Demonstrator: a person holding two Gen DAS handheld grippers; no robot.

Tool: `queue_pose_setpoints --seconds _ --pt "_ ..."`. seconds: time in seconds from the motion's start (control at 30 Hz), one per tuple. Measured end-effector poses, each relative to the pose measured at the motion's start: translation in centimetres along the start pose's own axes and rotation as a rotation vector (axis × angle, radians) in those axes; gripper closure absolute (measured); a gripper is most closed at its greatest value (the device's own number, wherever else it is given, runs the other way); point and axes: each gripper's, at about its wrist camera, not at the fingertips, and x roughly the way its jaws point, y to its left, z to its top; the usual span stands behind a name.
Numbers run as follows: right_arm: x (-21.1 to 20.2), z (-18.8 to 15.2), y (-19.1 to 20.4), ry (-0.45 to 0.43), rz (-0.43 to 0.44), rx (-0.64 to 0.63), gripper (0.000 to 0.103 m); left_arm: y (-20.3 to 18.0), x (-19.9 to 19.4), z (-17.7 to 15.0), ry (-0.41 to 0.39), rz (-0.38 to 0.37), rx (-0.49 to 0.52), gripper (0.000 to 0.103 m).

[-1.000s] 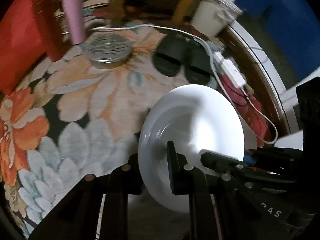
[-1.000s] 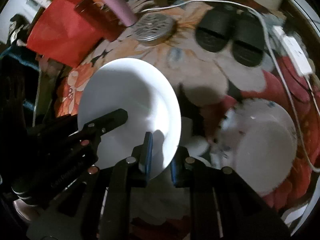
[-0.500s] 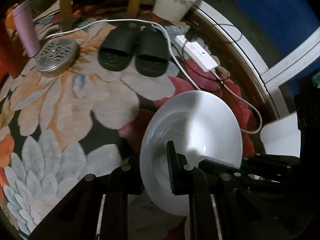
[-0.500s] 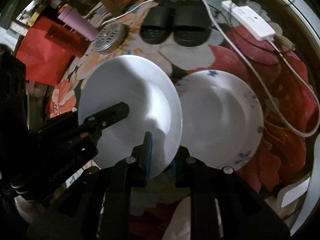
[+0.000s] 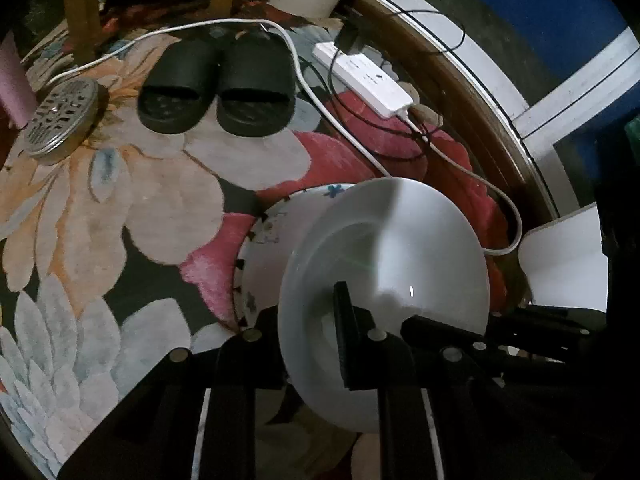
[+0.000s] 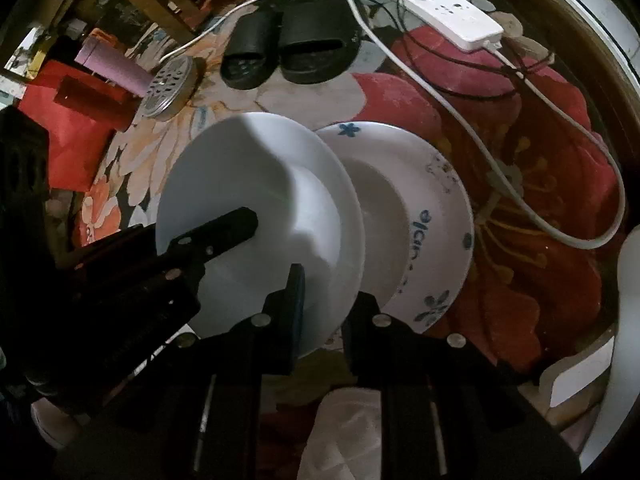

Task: Organize plates and bowls
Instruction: 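Lower the white bowl onto the stacked bowls and open the right tool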

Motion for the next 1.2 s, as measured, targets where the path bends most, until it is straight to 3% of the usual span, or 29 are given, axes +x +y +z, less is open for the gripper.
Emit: queue_pose_setpoints --seconds 0.3,0.67,0.77,0.83,0.9,0.97,1.0,1.03,1.1,1.2 --pt "0.9 -0.3 -1.4 0.031 -0.018 0.017 0.085 -0.8 1.9 -0.4 0.048 -0.011 0.011 0.084" --pt "1.1 0.1 -2.7 0.052 0.042 0.092 0.085 -0.3 2.1 0.0 0.090 -0.074 -0.033 0.069" --pt "1.0 0.2 -3.6 0.061 0.096 0.158 0.084 0.0 1.8 0.0 0.094 -0.109 -0.064 0.062" --pt "1.0 0.2 -4.3 0.067 0.133 0.205 0.084 0.2 1.7 0.2 0.095 -0.160 -0.088 0.047" --pt "1.0 0.1 -4.8 0.071 0.169 0.246 0.082 0.3 1.5 0.2 0.096 -0.181 -0.102 0.040" --pt "1.0 0.1 -5.2 0.076 0.193 0.277 0.082 0.3 1.2 0.4 0.082 -0.179 -0.105 0.023" --pt "0.9 0.0 -5.3 0.076 0.199 0.287 0.080 0.4 1.0 0.4 0.072 -0.153 -0.105 0.008" --pt "0.9 0.0 -5.4 0.078 0.209 0.297 0.077 0.7 0.7 0.5 0.062 -0.155 -0.113 0.003" --pt "0.7 0.0 -5.4 0.076 0.243 0.319 0.060 1.3 0.5 0.6 0.058 -0.175 -0.139 0.003" --pt "0.4 0.1 -5.1 0.069 0.254 0.320 0.049 2.1 0.1 0.8 0.044 -0.167 -0.161 0.002"
